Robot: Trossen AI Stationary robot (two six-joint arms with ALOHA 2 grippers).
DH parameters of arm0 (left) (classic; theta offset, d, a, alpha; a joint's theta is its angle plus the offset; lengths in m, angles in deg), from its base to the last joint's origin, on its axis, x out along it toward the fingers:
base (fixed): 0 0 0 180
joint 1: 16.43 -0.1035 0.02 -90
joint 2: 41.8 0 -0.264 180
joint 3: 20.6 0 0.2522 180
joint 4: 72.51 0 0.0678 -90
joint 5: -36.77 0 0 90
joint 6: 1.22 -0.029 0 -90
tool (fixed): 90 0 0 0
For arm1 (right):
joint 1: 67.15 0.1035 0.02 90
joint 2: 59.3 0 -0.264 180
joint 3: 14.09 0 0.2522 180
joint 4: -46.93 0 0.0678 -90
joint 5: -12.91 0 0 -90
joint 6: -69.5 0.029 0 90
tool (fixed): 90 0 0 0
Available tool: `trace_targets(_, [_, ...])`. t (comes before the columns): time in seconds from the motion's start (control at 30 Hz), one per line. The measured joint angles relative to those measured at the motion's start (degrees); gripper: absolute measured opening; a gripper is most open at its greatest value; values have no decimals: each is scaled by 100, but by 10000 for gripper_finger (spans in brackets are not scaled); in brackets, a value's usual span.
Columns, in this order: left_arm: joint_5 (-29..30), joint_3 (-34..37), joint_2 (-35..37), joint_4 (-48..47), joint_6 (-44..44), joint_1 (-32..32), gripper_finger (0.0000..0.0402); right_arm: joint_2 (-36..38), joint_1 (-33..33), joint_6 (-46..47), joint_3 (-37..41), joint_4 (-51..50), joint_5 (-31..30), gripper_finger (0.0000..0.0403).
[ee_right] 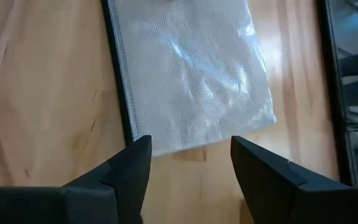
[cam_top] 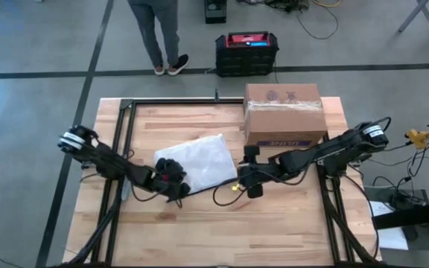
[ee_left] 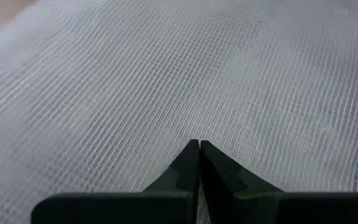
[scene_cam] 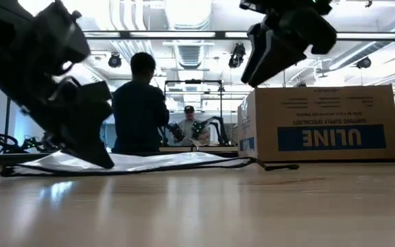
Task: Unpack boxes
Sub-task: Open the cardboard box using knife
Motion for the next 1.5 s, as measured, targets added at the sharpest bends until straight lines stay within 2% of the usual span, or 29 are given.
trace_targets(0.1, [36,7,43,-224,-147,-471,0,7,-140,-71,-122,68,3,201])
trace_targets(0.2, [-258,4,397,-803,-654,-1279,0,7,-296,-91,-191,53,17,200])
trace_targets(0.37, [-680,-113,1265,-2316,-1735,-2806,0,7,-428,99,-189,29,54,204])
trace_targets(0.47, [-709,-282,1953,-2494,-2387,-3355,0,7,-428,340,-183,38,107,206])
trace_targets(0.57, [-629,-351,2564,-2743,-2546,-3506,0,7,-424,653,-130,54,209,205])
trace_targets(0.73, [-738,-303,2992,-3512,-1753,-3535,0,4,-428,1319,61,86,217,199])
trace_targets(0.87, [-1133,-94,2737,-3567,-1210,-3535,0,0,-449,1588,188,627,205,201])
trace_targets(1.0, [-1496,119,2068,-3613,-1007,-3537,0,0,-466,1527,193,1239,205,199])
trace_targets(1.1, [-1546,2,1591,-3778,-1003,-3524,0,2,-462,1341,193,1415,205,195])
trace_targets(1.17, [-1474,-180,1357,-4161,-1003,-3500,0,2,-413,1266,193,1337,203,195])
trace_targets(1.23, [-1337,-402,1247,-4936,-956,-3516,0,2,-332,1268,195,1212,211,196])
trace_targets(1.37, [-529,-1032,1249,-5577,-819,-3769,0,2,-113,1208,195,948,207,195])
trace_targets(1.43, [-553,-1159,1232,-5810,-889,-3918,0,4,45,1164,195,818,201,194])
trace_targets(1.5, [-666,-1339,1280,-5591,-934,-3899,0,4,220,1117,200,675,205,195])
